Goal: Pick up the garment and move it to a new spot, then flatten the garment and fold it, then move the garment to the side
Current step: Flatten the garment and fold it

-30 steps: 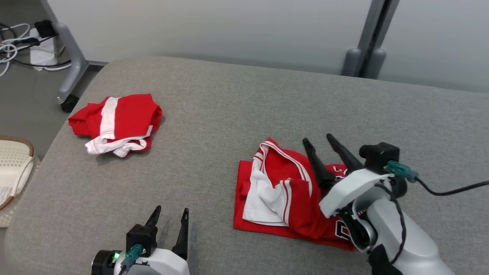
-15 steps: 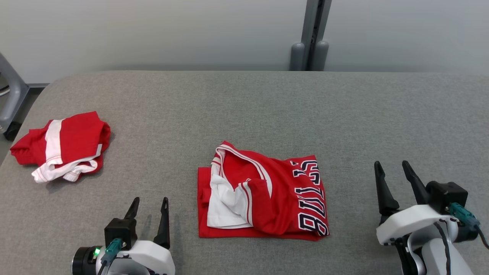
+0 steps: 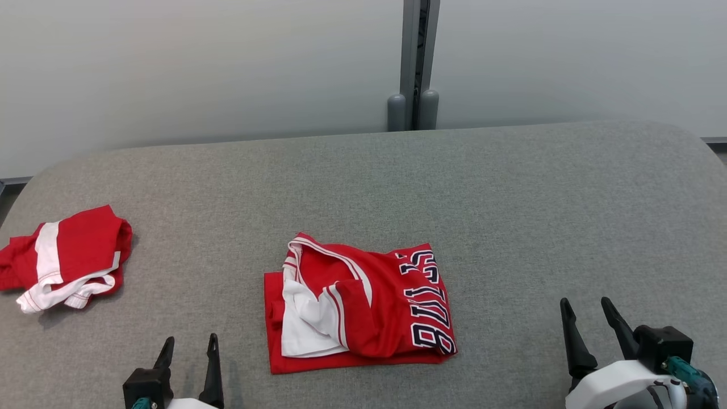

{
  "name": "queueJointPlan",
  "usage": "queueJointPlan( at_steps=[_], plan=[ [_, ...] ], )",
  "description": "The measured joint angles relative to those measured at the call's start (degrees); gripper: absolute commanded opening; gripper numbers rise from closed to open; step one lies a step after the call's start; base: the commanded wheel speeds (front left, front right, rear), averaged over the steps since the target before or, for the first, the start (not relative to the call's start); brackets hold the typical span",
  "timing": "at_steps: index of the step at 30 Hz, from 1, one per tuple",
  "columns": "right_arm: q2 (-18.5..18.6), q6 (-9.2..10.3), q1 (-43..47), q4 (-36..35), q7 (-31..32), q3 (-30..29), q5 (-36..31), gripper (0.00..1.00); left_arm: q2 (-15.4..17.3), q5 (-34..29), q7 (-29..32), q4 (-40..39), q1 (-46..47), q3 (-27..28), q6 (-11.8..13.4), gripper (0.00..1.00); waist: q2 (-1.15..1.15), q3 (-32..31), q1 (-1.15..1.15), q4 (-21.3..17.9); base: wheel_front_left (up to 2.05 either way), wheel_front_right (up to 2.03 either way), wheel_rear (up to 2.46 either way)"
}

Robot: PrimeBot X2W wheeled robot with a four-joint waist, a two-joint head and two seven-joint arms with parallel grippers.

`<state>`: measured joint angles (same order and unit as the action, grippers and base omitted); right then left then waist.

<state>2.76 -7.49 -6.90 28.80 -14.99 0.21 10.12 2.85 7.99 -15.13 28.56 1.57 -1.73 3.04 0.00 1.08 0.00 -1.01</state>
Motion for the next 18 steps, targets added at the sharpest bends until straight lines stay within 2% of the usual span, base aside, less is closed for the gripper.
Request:
queueJointPlan(
  at_steps=[11, 15, 18],
  plan=[
    [0.03, 0.0, 0.68, -0.04, 0.0, 0.82, 0.42, 1.0, -0.03, -0.92, 0.0, -0.46, -1.48, 1.14, -0.97, 1.0, 0.0, -0.8, 0.0, -0.48, 0.0, 0.0, 0.0],
    [0.05, 0.0, 0.05, -1.47, 0.0, 7.36, 3.66, 1.0, -0.05, -0.85, 0.0, -0.31, -1.36, 0.04, -1.03, 1.0, 0.0, -0.32, 0.0, 0.67, 0.0, 0.0, 0.0],
    [0.04, 0.0, -1.97, -2.34, 0.0, 14.7, 7.22, 1.0, -0.05, -0.82, 0.0, 0.04, -1.24, -0.54, -1.32, 1.0, 0.0, 0.03, 0.0, 1.79, 0.0, 0.0, 0.0]
  ],
)
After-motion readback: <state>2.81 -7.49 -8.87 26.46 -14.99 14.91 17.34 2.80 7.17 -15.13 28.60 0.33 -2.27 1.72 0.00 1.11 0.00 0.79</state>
